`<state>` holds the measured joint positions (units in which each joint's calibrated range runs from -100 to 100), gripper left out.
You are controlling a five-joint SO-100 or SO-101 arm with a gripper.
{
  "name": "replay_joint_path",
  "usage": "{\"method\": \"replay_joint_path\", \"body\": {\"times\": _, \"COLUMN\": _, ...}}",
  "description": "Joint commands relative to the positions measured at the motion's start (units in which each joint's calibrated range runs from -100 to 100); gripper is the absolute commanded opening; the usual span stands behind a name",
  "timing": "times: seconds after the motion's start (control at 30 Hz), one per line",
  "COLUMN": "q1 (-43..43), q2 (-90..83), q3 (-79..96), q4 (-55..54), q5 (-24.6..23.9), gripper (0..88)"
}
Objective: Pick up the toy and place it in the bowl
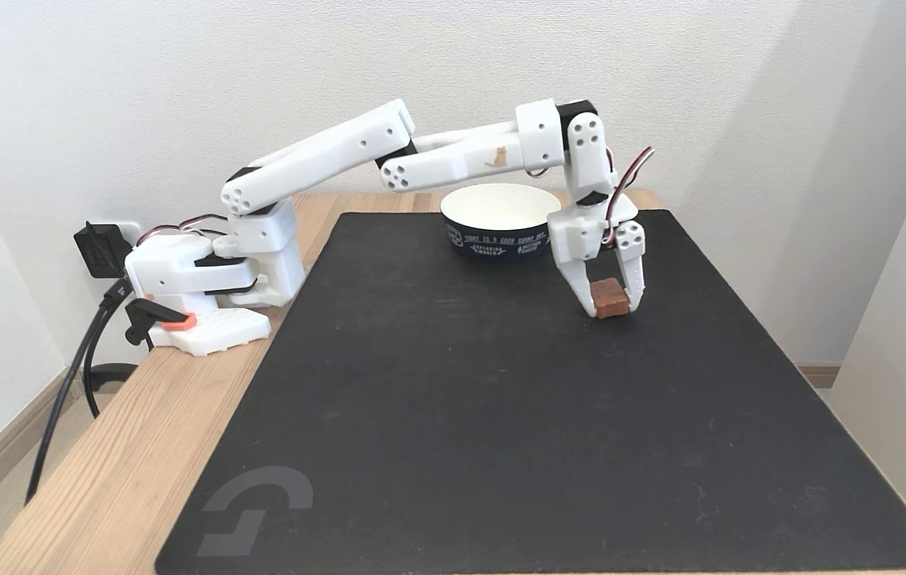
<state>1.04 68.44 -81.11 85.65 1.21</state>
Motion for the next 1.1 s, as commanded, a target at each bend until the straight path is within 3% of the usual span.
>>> {"method": "replay_joint_path", "body": {"times": 0.0, "q1": 0.6, "q2": 0.3, "q3": -1.3, "q4": -0.6, "q5": -0.6, "gripper": 6.6}}
{"method": "replay_joint_path", "body": {"times": 0.17, "q1": 0.5, "q2": -8.5, "q3": -18.2, "q4": 11.1, "q5": -1.3, "gripper": 5.3}}
{"method": "replay_joint_path", "body": {"times": 0.23, "q1": -0.9, "q2": -15.4, "q3": -16.4, "q4": 12.8, "q5": -1.3, "gripper": 5.5}}
{"method": "replay_joint_path", "body": {"times": 0.57, "q1": -12.4, "q2": -51.7, "q3": 21.3, "q4": 11.7, "q5": -2.5, "gripper": 5.9}}
{"method": "replay_joint_path", "body": {"times": 0.77, "q1": -13.5, "q2": -55.1, "q3": 51.6, "q4": 2.6, "q5": -2.4, "gripper": 5.9}}
{"method": "replay_joint_path", "body": {"times": 0.97, "q1": -15.6, "q2": -64.6, "q3": 82.9, "q4": -18.5, "q5": -1.9, "gripper": 6.0}}
{"method": "replay_joint_path", "body": {"times": 1.07, "q1": -18.8, "q2": -67.9, "q3": 90.0, "q4": -24.1, "q5": -1.9, "gripper": 6.0}}
